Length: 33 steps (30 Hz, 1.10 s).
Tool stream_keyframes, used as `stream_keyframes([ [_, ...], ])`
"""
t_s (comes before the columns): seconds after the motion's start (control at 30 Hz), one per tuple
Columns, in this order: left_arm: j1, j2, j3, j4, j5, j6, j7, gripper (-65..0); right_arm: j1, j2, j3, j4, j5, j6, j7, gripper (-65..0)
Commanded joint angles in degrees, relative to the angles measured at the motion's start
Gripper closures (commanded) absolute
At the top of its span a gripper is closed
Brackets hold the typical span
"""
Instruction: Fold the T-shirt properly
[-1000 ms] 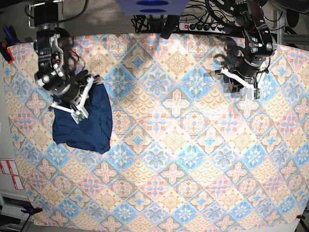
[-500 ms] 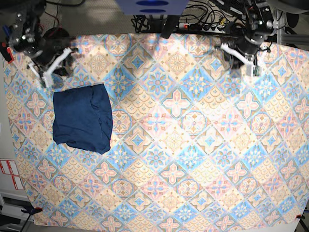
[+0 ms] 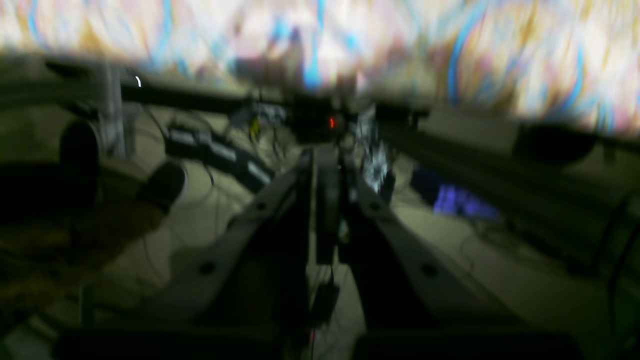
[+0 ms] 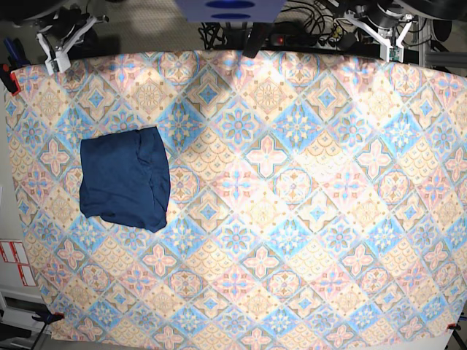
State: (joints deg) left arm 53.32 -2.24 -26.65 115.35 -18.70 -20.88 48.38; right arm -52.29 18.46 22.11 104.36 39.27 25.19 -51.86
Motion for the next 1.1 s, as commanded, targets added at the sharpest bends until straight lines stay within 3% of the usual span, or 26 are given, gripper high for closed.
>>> stream_keyframes([
  [0.0, 1.3, -0.3, 1.0, -0.8, -0.2, -0.2, -0.8, 0.0, -0.8, -0.3, -0.4, -1.1, 0.3, 0.2, 0.1, 0.0],
  [0.23, 1.8, -0.7, 2.5, -13.8, 0.4, -0.2, -1.0, 0.0, -0.5, -2.0, -3.9, -13.3, -8.9, 0.2, 1.0, 0.0],
  [0.43, -5.8, -3.4, 5.0, -31.0, 0.4, -0.2, -1.6, 0.0, 4.9, -4.3, -6.6, -27.1, -14.3, 0.2, 7.4, 0.0],
  [0.67, -12.9, -7.4, 17.8, -51.7, 2.0, 0.1, -19.8, 0.0, 17.8, -4.1, -13.5, -53.4, -18.2, 0.2, 16.1, 0.0],
  [0.83, -18.4, -7.1, 20.7, -65.1, 4.8, 0.2, -27.6, 0.0, 23.7, -3.2, -17.3, -66.9, -18.2, 0.2, 26.2, 0.0],
  [1.07, -27.8, -7.1, 26.8, -84.7, 5.9, 0.3, -41.2, 0.0, 30.0, -3.5, -29.1, -80.5, -18.2, 0.2, 39.0, 0.0],
])
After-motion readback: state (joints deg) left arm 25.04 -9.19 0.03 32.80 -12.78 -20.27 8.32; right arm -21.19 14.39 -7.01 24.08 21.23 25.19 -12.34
